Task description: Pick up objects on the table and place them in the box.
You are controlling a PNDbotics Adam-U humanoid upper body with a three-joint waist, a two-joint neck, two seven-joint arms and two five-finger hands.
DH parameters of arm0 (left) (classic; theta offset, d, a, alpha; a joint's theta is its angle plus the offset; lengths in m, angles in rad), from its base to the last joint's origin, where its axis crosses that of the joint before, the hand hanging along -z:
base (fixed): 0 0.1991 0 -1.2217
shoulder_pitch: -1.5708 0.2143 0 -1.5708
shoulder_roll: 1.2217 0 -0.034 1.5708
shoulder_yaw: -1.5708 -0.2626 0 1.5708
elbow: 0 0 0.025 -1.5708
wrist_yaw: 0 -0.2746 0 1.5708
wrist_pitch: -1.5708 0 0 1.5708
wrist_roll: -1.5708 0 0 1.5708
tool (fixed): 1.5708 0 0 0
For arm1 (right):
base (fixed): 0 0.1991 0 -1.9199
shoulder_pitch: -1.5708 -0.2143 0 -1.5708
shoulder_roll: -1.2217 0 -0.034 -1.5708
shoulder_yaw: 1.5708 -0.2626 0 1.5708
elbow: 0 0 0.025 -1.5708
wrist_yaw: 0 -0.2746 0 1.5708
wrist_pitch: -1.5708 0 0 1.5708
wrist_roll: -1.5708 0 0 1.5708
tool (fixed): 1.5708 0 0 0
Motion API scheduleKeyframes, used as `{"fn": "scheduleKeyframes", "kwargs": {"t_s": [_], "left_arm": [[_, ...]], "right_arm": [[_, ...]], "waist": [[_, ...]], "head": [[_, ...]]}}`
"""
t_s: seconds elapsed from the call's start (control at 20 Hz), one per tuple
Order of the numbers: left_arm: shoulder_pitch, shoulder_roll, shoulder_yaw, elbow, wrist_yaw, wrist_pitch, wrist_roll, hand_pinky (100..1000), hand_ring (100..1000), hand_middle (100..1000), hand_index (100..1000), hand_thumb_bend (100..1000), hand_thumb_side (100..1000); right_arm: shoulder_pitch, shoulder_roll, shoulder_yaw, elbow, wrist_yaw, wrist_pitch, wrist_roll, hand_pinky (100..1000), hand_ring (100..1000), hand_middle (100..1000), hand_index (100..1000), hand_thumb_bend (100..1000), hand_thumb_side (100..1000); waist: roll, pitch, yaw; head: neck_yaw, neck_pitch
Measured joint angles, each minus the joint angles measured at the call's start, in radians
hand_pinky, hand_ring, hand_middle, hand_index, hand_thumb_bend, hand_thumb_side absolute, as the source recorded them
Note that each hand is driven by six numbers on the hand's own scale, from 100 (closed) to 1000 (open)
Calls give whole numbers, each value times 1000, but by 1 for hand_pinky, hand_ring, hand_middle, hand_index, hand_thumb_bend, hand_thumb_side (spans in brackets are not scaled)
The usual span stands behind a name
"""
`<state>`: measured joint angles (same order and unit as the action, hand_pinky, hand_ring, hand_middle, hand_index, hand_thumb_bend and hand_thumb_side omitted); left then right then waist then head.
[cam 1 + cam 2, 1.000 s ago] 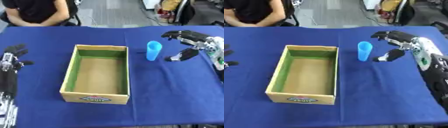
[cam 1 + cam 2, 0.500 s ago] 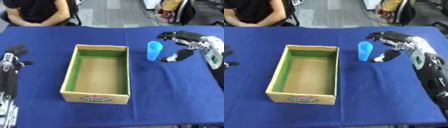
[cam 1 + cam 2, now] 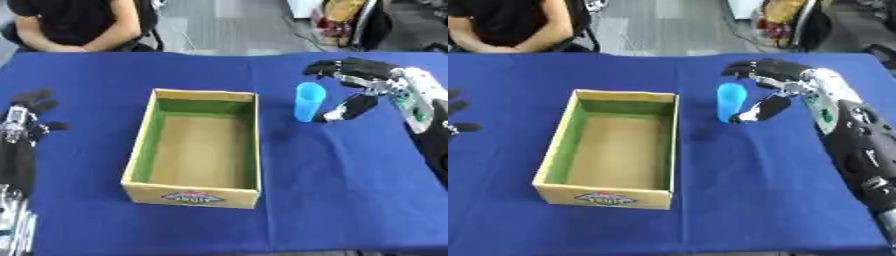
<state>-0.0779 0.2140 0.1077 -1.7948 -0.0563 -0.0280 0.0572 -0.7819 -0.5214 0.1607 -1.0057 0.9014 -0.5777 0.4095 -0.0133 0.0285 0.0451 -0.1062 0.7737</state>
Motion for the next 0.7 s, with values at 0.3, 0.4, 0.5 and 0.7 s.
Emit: {"fn": "scheduleKeyframes", "kwargs": {"t_s": [0.3,0.4,0.5,0.7], "left_arm": [[0,0,0,0,0,-1,-2,625,845,856,824,420,1000],[0,0,-1,0,0,-1,-2,624,845,856,823,421,1000],[0,0,-1,0,0,-1,-2,624,845,856,823,422,1000],[-2,0,-2,0,0,2,-5,624,845,856,823,424,1000]], "right_arm": [[-4,10,1,12,7,-8,0,814,811,941,983,574,649],[-7,14,1,17,8,-9,-1,814,808,936,980,573,647],[-8,14,1,23,7,-12,-3,814,802,930,976,572,645],[-8,13,0,40,-8,-15,-8,815,782,907,963,568,641]], "waist": [[-1,0,7],[-1,0,8],[-2,0,11],[-5,0,13]], "head": [[0,0],[-1,0],[-1,0],[-9,0]]}}
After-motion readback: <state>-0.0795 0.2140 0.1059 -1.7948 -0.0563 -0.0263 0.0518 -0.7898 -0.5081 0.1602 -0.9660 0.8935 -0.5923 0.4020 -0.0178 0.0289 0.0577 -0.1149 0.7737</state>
